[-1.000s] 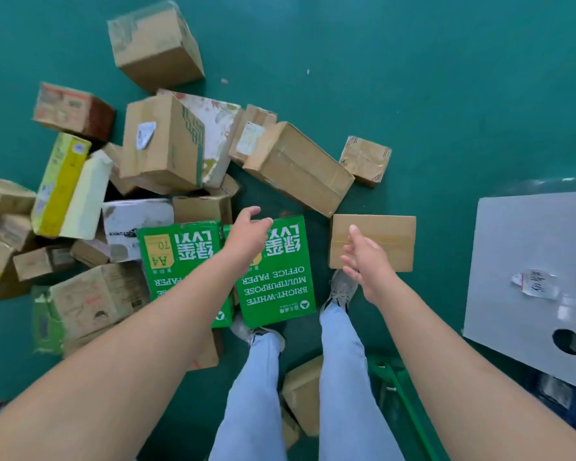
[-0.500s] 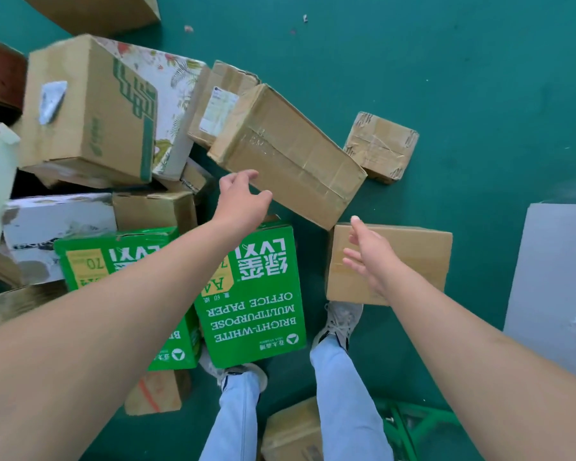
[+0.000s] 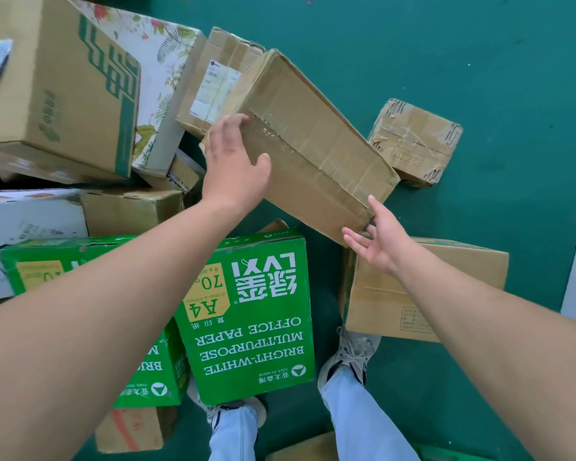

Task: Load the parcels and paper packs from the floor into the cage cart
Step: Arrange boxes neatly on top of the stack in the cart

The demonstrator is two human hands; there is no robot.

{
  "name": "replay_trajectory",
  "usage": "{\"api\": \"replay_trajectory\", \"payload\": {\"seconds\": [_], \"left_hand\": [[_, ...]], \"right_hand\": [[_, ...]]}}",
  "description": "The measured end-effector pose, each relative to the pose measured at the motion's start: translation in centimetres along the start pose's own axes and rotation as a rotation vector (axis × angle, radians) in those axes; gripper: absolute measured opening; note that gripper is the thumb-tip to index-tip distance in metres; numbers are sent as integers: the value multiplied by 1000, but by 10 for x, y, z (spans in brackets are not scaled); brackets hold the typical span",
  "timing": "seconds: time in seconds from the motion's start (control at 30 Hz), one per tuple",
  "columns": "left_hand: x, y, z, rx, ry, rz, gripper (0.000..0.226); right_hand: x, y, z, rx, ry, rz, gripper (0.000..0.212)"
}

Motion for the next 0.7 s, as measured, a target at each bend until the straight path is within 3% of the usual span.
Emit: {"api": "replay_trajectory", "payload": {"seconds": [0.17, 0.37, 0.53, 0.7], "left_hand": [[29, -18, -13, 140, 21, -153, 59], [98, -52, -54, 320, 40, -211, 82], [175, -90, -135, 476, 62, -312, 84], [265, -126, -231, 585, 122, -443, 76]], "right_hand": [[-16, 13, -31, 59, -9, -18, 76], [-41, 25, -110, 186, -44, -157, 80], [-69, 54, -218, 305, -25, -337, 58], [-98, 92, -337, 378, -1, -495, 69]]}}
Point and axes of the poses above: each hand's wrist, its own z-axis towards the middle knuckle, its own x-axis out of the back of the hand, y = z × x, the point moved 3 cm from there along z, towards the middle knuckle, and after that the axes turned 10 degrees about z, right-handed, at the moved point
